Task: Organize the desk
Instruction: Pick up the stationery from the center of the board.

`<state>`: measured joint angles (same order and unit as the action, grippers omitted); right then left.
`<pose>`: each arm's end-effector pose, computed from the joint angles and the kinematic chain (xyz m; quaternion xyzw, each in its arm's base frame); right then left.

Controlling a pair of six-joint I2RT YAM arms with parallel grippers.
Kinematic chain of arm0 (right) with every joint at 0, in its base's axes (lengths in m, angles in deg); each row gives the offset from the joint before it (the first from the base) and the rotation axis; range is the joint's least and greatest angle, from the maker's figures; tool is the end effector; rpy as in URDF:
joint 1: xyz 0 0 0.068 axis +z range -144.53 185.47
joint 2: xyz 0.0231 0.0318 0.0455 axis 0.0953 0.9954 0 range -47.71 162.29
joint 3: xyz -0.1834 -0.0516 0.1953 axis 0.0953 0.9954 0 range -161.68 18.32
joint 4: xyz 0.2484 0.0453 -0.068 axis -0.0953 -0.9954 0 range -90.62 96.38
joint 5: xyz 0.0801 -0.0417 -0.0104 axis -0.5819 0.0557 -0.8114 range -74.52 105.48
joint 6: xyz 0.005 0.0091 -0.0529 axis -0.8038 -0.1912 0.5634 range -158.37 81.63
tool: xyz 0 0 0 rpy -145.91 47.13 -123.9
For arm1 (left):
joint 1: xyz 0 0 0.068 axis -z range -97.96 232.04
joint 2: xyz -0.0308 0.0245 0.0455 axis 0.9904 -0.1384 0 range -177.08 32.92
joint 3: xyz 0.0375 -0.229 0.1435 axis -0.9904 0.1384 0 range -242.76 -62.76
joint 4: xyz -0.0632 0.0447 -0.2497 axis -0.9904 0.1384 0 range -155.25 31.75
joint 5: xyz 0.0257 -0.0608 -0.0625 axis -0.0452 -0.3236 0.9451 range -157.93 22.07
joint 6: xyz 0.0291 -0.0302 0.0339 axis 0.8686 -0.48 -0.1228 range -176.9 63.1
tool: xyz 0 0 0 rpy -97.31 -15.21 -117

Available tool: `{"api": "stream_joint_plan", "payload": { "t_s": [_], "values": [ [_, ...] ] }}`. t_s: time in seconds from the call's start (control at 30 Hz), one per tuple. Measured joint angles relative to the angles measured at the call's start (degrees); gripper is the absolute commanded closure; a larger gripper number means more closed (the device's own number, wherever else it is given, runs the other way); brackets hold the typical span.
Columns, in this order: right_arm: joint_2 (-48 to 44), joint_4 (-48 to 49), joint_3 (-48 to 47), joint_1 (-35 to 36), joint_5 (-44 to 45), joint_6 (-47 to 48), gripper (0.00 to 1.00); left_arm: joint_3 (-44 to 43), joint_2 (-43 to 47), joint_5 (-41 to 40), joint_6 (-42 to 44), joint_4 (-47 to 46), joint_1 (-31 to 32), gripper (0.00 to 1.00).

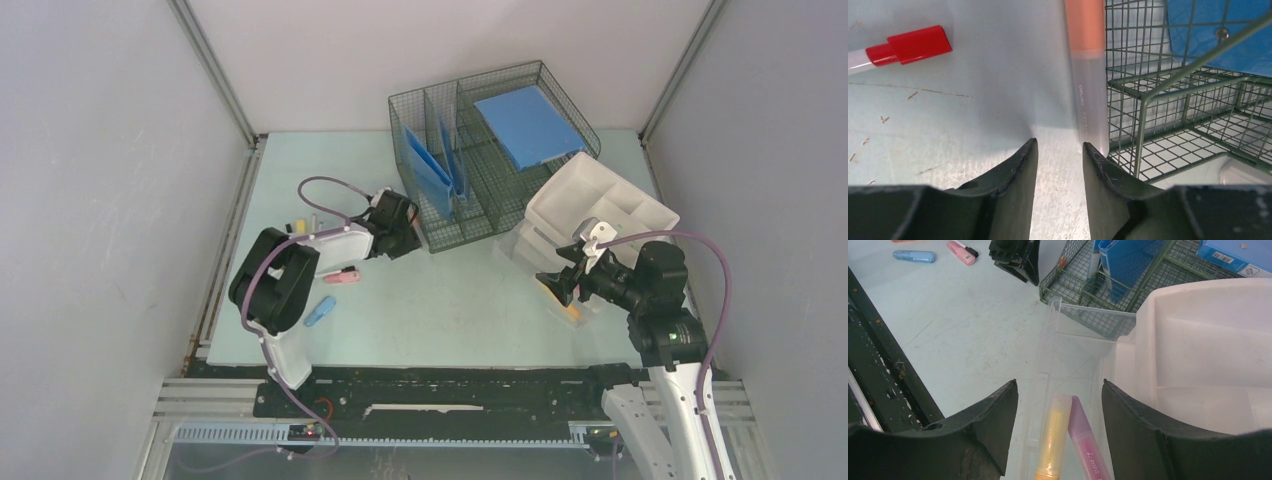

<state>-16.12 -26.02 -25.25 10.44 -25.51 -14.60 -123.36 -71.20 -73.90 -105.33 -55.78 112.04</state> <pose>0.1144 0.0333 0.3261 -0.3845 0.6956 0.1964 0.5742 0.3217 -0.1814 0.1571 -0.1680 0.9321 -0.1621 0.2768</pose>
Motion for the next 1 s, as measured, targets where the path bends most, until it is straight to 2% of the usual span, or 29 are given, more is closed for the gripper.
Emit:
{"api": "stream_joint_plan", "payload": {
  "t_s": [0.5, 0.77, 1.0],
  "values": [
    [0.0, 0.0, 0.0, 0.7, 0.2, 0.2, 0.3, 3.6, 4.5, 1.2, 1.6, -5.4, 0.1, 0.52],
    [0.0, 0.0, 0.0, 0.9, 0.3, 0.2, 0.3, -0.5, -0.2, 2.4, 2.5, -4.5, 0.1, 0.52],
    [0.0, 0.0, 0.0, 1.2, 0.5, 0.2, 0.3, -4.5, -1.7, 2.6, 2.9, 1.1, -0.1, 0.52]
  ]
}}
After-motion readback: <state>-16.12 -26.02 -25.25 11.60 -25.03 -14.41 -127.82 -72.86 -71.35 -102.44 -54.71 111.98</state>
